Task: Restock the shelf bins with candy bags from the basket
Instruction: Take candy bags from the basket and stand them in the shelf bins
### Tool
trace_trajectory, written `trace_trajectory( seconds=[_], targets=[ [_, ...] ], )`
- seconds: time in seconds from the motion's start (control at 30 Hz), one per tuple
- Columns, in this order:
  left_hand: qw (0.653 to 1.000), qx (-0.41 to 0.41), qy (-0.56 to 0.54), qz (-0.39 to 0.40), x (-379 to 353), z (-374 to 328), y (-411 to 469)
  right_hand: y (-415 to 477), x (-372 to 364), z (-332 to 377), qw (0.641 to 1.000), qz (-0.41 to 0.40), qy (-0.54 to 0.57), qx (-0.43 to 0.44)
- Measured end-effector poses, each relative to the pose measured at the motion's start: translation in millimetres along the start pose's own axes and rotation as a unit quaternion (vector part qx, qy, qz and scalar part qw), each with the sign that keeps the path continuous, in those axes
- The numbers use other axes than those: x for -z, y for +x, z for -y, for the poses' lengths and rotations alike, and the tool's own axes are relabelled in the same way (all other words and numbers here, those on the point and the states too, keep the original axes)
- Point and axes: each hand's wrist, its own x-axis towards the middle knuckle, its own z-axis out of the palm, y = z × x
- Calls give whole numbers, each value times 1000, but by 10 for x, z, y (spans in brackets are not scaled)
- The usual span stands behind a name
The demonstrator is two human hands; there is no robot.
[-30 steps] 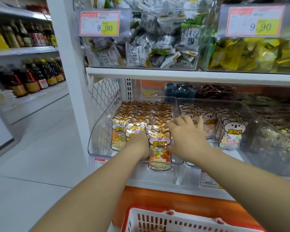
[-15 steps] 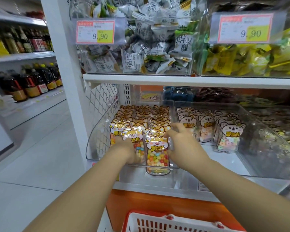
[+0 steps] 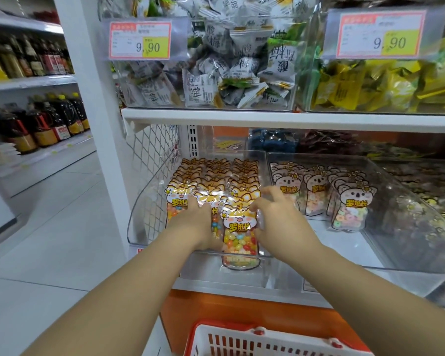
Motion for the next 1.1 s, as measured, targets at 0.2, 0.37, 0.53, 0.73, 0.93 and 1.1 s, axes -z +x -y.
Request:
trace_trajectory(
  seconds=[0.2,0.37,0.53,0.73,0.93,1.1],
  targets=[
    [999,32,11,-13,-7,-10,-4,19,-43,-21,1000,-3,3,0],
    [996,13,-32,-86,85,-59,-231,-71,47,-24,999,1,50,9],
    [952,-105,-149,-246,15,-233,-900,-663,324,-18,988,-84,113,64],
    [938,-142,-224,-223,-741,-593,-1714,-1694,36,-272,986,-19,167,10],
    [979,-97,-174,-47,-1661,-700,-1828,-2158,-635,-782,974,141,157,-85],
    [987,-87,-81,105,-2431,-348,-1740,-2306,-1206,-1339,940,291,127,-125]
  ],
)
